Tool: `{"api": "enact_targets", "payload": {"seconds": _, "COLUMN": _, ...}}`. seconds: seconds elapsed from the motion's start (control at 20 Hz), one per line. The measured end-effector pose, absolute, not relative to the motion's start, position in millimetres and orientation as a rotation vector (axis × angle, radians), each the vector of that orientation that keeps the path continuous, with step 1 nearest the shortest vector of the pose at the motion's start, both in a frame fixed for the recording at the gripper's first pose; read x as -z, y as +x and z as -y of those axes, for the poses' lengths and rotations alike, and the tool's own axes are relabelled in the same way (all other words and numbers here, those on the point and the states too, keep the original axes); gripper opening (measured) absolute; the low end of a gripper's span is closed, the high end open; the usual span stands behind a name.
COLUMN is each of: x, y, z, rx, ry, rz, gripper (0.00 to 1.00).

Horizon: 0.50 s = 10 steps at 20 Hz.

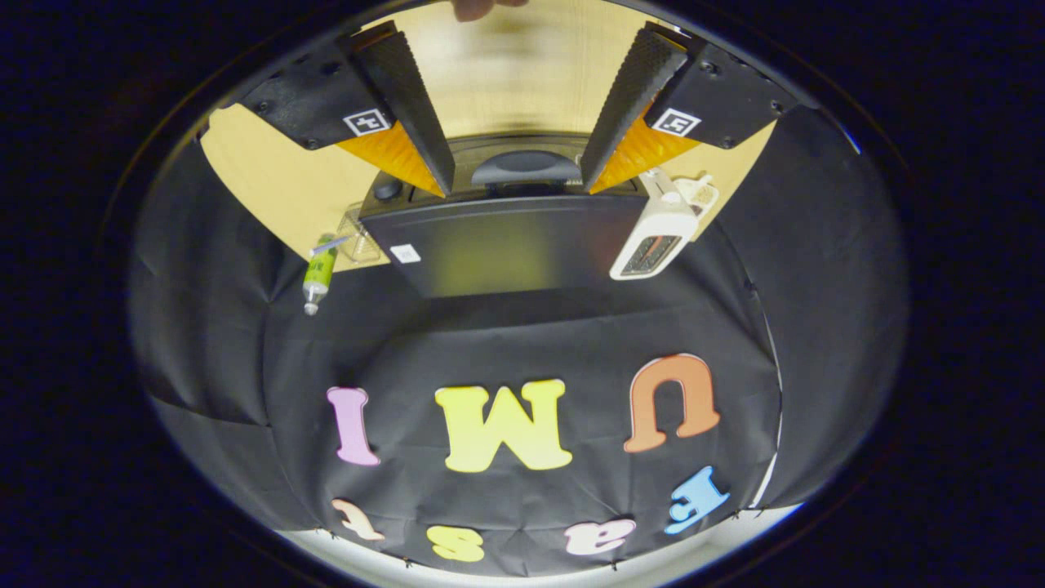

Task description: Open the toaster oven, put the food inside, and close the toaster oven door.

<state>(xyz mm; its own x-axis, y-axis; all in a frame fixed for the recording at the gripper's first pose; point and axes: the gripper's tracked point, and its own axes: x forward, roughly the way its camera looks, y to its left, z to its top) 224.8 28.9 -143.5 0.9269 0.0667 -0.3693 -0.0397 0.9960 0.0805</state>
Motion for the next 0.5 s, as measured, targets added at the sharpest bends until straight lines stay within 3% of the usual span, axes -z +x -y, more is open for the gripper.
{"api": "enact_targets", "payload": {"seconds": 0.5, "x": -2, "y": 140, "z": -15, "rx": -0.037, "ry": 0.076, "rz": -0.151, "gripper": 1.00}}
